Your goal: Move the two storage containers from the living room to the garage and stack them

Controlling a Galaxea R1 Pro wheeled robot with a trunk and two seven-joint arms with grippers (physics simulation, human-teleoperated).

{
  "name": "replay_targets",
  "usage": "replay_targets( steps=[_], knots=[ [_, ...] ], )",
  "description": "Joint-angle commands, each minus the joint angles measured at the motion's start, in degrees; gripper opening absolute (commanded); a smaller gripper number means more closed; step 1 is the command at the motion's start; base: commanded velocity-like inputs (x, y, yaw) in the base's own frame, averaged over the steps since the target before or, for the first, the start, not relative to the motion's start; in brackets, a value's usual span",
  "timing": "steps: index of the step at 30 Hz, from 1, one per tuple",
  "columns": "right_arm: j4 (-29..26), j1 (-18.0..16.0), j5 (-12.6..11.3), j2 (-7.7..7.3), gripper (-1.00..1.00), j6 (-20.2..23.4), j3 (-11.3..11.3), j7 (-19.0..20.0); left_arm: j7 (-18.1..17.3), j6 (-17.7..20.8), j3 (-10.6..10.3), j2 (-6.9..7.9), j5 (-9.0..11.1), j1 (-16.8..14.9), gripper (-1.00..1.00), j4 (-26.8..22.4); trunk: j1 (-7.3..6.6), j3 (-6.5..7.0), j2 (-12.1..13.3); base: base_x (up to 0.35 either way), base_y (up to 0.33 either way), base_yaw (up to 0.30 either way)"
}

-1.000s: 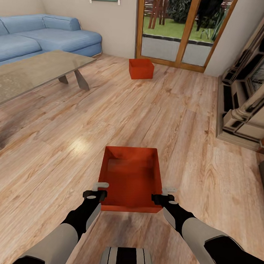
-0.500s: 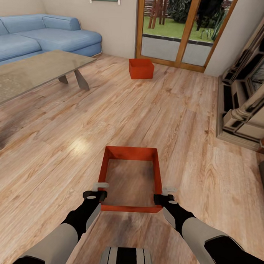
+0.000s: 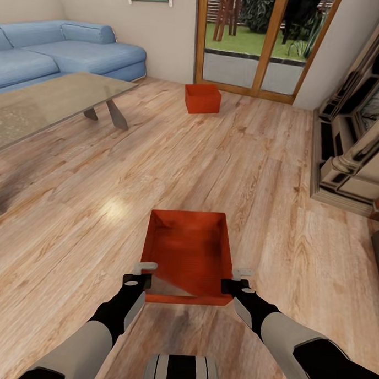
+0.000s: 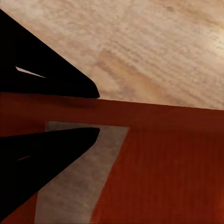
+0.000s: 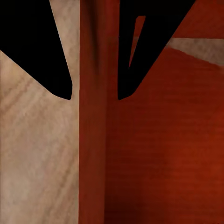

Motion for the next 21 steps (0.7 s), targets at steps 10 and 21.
replay_targets(
  steps=[10,21],
  knots=[
    [0.30,0.03,-0.92,-0.01,-1.00,-0.16,0.15,-0.31,1.36,0.48,-0.23,0.09,-0.60,-0.02,-1.00,0.04,1.94,-0.04,0.00,0.000,0.000,0.000],
    [0.30,0.03,-0.92,0.01,-1.00,-0.23,0.18,-0.32,1.37,0.40,-0.16,0.18,-0.60,-0.04,-1.00,-0.04,0.15,1.61,3.23,0.000,0.000,0.000]
  ],
)
